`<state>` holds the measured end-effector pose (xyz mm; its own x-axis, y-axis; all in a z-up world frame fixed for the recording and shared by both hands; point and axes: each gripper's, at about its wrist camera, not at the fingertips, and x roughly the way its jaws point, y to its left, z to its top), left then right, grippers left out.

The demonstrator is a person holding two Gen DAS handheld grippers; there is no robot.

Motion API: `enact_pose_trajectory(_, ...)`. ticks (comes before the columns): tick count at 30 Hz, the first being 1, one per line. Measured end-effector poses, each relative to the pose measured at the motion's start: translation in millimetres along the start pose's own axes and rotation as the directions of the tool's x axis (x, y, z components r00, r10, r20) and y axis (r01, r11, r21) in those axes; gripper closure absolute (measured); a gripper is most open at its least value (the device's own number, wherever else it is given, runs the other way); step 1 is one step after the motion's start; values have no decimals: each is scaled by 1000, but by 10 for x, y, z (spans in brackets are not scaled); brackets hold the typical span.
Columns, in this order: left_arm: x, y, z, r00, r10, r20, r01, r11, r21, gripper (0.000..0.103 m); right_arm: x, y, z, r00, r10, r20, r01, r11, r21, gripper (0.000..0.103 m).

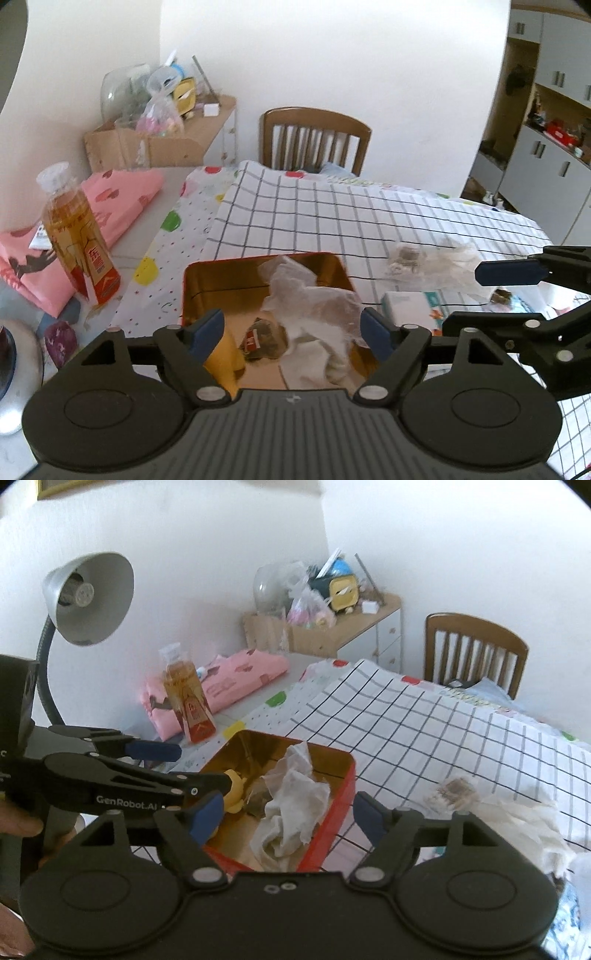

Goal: Organize soft objects
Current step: 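Move left tool toward the cotton swab pack while right tool approaches the white gauze cloth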

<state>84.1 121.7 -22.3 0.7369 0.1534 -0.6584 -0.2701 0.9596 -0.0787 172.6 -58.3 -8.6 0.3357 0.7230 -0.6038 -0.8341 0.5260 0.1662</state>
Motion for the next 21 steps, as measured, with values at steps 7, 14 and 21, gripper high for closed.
enact_pose_trajectory(7, -126, -255, -5, 999, -47, 15, 46, 998, 50, 20, -385, -61, -160, 997, -46, 58, 44, 998, 37, 15)
enact_pose_trajectory(14, -177, -509, 18, 993, -120, 22, 118, 991, 63, 17, -747, -199, -358, 989, -106, 103, 98, 992, 76, 10)
enact_pose_trajectory(21, -132, -790, 48, 980, -196, 24, 194, 978, 83, 11, -1052, -396, -647, 977, -182, 115, 170, 980, 105, 7)
